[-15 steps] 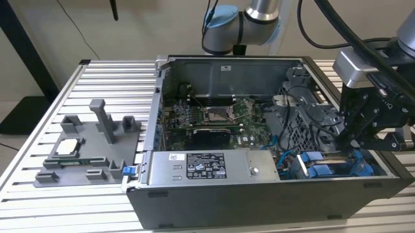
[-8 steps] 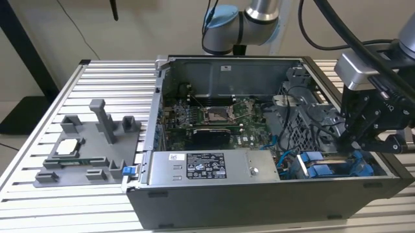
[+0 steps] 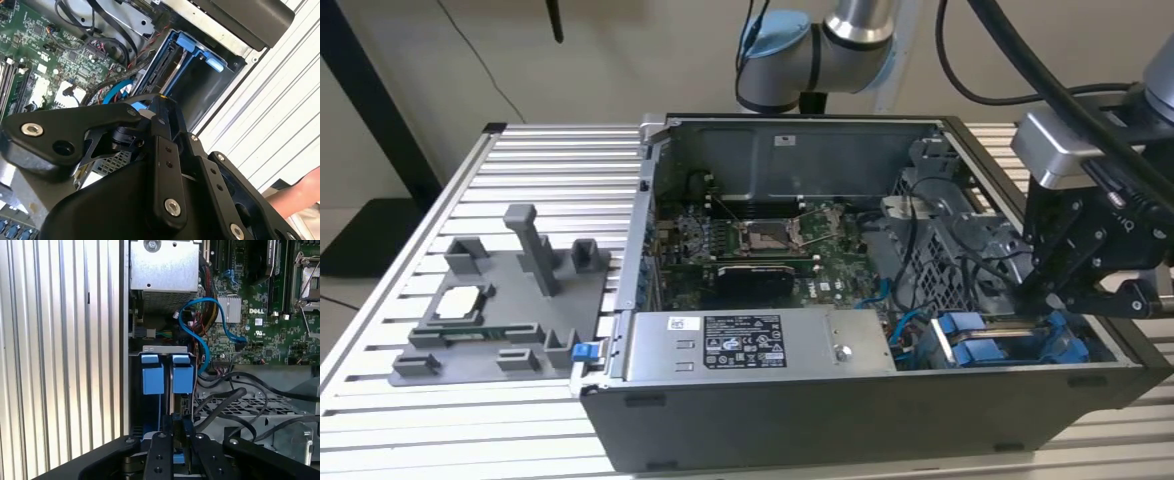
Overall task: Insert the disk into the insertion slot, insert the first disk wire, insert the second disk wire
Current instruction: 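Insert the first disk wire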
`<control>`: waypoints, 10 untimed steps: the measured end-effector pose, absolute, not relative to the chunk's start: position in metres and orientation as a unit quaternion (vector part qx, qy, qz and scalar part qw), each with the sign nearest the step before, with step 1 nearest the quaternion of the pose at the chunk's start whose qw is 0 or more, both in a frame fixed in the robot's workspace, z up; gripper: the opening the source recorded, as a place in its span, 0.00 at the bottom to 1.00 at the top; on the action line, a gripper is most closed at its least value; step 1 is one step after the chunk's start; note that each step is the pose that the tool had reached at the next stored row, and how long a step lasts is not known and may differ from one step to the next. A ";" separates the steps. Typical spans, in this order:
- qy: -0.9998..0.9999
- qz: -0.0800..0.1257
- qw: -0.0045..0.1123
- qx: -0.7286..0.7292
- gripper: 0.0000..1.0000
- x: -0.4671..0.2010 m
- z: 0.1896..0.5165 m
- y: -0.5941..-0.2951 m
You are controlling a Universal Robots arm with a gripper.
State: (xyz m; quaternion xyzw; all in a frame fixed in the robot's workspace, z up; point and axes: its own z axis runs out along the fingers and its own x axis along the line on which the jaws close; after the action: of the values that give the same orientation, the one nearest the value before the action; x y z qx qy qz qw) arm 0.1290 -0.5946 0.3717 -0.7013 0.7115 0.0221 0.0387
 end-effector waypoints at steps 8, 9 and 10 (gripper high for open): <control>0.711 0.022 0.039 -0.701 0.00 0.130 0.370 -0.595; 0.711 0.022 0.039 -0.701 0.00 0.130 0.369 -0.595; 0.711 0.022 0.039 -0.701 0.00 0.130 0.369 -0.595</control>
State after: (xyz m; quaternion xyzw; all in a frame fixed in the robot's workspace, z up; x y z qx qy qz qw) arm 0.1305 -0.5951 0.3691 -0.7013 0.7115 0.0222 0.0388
